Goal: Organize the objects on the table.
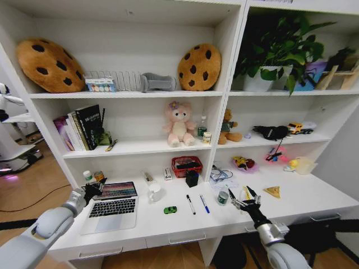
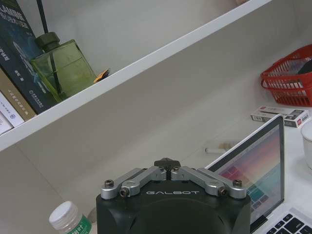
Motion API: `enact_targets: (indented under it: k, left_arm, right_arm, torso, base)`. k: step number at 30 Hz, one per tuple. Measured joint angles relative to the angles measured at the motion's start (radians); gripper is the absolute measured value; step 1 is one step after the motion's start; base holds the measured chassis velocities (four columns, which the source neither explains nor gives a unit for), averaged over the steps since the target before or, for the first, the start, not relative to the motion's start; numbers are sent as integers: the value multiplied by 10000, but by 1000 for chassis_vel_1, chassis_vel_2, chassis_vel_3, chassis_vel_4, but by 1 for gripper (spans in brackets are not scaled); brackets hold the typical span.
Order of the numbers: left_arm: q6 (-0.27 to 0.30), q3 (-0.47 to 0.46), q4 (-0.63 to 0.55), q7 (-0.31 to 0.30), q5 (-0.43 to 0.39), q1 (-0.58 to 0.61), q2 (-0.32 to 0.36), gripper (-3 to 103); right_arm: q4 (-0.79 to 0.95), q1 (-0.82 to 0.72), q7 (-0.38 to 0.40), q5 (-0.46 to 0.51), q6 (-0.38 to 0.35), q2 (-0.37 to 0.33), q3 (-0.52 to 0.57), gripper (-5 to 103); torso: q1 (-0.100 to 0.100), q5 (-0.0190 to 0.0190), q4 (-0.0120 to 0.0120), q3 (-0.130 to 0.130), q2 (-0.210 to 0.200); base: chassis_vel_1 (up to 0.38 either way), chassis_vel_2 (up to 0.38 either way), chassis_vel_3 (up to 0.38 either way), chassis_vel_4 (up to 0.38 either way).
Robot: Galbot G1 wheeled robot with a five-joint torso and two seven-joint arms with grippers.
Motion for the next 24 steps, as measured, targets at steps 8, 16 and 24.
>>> enact_targets:
  k: [8, 16, 24]
  left_arm:
    - [2, 58, 63, 9, 128, 218, -2, 0]
    - [-76, -244, -150, 15, 323, 711, -28, 0]
    - [-106, -951, -844, 15, 398, 1556, -185, 0]
  right_arm:
    - [-3, -69, 12, -2, 0, 44, 49, 100]
    - [31, -87, 58, -9, 1, 63, 90, 100]
    - [12, -63, 75, -37, 7, 132, 89, 100]
  torso:
    - [0, 0, 0, 0, 0]
    - [-1, -1, 0, -1, 0]
    - [-1, 1, 4, 0, 0]
  base:
    - [0, 0, 0, 0]
    - [0, 0, 0, 0]
    - [0, 0, 0, 0]
